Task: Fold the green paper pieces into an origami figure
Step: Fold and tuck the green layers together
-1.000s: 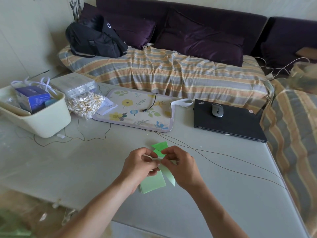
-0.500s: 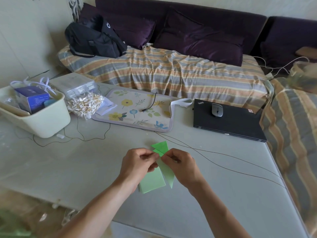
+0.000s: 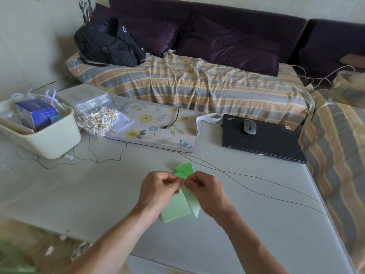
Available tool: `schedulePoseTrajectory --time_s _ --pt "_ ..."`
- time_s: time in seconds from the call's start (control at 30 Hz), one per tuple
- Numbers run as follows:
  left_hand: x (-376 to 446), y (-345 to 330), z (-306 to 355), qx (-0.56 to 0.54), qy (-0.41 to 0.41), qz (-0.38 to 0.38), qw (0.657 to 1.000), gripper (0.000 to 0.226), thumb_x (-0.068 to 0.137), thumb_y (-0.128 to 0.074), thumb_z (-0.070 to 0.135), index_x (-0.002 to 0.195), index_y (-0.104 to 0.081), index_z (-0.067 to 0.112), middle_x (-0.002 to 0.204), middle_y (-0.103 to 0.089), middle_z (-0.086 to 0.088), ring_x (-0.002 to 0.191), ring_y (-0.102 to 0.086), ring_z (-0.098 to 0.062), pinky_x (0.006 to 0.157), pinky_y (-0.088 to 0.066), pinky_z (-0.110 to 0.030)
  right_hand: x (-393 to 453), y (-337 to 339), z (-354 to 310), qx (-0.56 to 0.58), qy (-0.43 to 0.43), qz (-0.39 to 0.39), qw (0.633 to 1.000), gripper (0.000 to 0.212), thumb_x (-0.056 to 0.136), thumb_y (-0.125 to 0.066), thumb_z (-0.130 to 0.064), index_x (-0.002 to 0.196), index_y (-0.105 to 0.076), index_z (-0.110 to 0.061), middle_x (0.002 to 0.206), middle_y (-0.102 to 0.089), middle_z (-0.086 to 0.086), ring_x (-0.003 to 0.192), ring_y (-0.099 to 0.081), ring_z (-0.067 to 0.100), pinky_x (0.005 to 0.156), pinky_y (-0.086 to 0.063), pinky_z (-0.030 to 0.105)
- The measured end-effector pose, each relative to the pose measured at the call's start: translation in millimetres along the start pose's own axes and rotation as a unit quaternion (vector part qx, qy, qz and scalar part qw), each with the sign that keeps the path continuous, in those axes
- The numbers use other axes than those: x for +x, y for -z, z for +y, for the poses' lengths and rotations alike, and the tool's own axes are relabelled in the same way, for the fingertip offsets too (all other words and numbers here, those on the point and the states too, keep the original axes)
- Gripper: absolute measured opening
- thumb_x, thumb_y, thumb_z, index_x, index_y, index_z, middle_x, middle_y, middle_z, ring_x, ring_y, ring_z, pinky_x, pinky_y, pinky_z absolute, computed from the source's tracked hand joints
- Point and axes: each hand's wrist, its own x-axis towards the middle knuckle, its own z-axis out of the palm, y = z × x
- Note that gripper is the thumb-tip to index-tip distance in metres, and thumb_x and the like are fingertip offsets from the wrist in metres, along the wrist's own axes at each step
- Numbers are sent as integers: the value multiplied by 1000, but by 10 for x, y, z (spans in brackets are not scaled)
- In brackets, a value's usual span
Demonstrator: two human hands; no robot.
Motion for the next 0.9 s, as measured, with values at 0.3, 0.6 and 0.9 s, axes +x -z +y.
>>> schedulePoseTrajectory --time_s 0.3,0.6,0.9 --pt "14 -16 -35 25 18 8 999 10 79 -81 23 70 -77 18 64 -74 1 64 -66 -12 75 -57 -31 -44 -70 -46 -30 53 21 998 12 89 -66 -12 78 -64 -8 64 -55 -7 60 -46 4 57 -37 13" --pt "13 -17 -40 70 7 43 997 14 82 -78 19 69 -74 16 64 -73 1 69 -69 -16 56 -45 -20 -48 -100 -50 -25 49 22 998 15 89 -71 -16 75 -66 -14 63 -57 -11 60 -51 0 58 -39 12" --pt "62 -4 -44 78 2 63 995 13 84 -77 22 72 -74 16 68 -74 3 74 -71 -16 64 -48 -23 5 7 16 -19 -13 5 1000 14 92 -68 -21 79 -68 -13 66 -59 -11 59 -47 0 58 -38 14"
